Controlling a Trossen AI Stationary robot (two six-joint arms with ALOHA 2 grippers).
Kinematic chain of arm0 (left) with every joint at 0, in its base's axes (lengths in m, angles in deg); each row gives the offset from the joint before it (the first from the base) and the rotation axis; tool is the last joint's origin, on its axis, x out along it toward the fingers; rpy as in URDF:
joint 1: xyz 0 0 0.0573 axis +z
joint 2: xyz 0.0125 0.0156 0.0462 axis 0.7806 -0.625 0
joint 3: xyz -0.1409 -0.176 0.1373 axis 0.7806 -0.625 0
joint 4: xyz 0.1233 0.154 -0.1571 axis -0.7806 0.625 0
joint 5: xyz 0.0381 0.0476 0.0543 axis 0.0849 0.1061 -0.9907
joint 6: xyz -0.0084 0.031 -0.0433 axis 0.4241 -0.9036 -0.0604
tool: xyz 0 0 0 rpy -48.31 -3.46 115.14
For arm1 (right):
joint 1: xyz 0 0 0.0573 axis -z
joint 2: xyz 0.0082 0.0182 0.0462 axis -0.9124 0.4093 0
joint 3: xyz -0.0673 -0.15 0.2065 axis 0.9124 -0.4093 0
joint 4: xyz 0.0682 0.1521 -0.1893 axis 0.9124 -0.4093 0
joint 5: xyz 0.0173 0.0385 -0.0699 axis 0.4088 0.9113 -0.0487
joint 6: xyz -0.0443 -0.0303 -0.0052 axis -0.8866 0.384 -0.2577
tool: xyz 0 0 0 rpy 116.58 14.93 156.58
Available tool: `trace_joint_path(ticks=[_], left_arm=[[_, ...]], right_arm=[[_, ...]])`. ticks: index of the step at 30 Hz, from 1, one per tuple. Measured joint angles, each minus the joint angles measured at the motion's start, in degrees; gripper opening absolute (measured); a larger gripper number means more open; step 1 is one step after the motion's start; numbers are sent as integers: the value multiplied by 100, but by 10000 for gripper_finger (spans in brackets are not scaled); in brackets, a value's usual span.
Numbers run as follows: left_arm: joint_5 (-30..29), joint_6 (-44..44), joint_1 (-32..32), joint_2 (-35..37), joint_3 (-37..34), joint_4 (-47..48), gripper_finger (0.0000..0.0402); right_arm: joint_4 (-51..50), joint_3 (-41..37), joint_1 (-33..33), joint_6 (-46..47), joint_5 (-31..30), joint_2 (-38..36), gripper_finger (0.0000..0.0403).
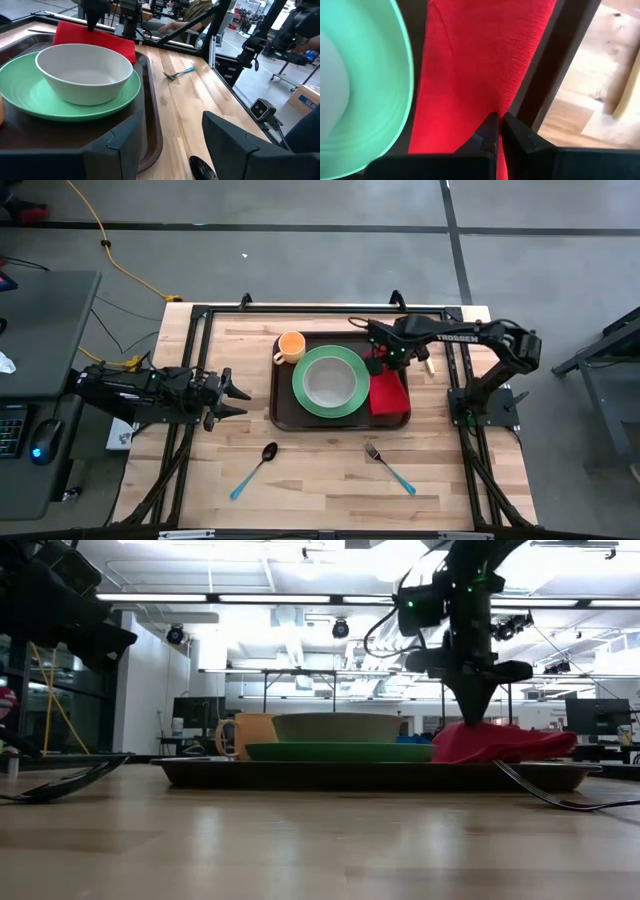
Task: Set up tray
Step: Put the red napkin on the brown serving tray to the right of the green plate
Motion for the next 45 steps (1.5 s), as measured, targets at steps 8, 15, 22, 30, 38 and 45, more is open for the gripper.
trace_joint_path(ticks=[8, 15, 22, 30, 38, 45], left_arm=[[-2, 10, -2, 0, 2, 4, 230], [-141, 149, -2, 0, 2, 4, 230], [-149, 299, 0, 0, 2, 4, 230], [-127, 302, 0, 0, 2, 4, 230], [-131, 297, -1, 1, 2, 4, 230], [-120, 438, 0, 0, 2, 4, 230]], right_arm=[[867, -803, 200, -40, 660, -2, 0], [821, -912, 299, -180, 486, -2, 0], [861, -912, 635, -425, 243, -2, 0], [967, -912, 426, -317, 399, -2, 0], [983, -912, 433, -460, 365, 231, 0], [1064, -912, 410, -579, 390, 422, 0]])
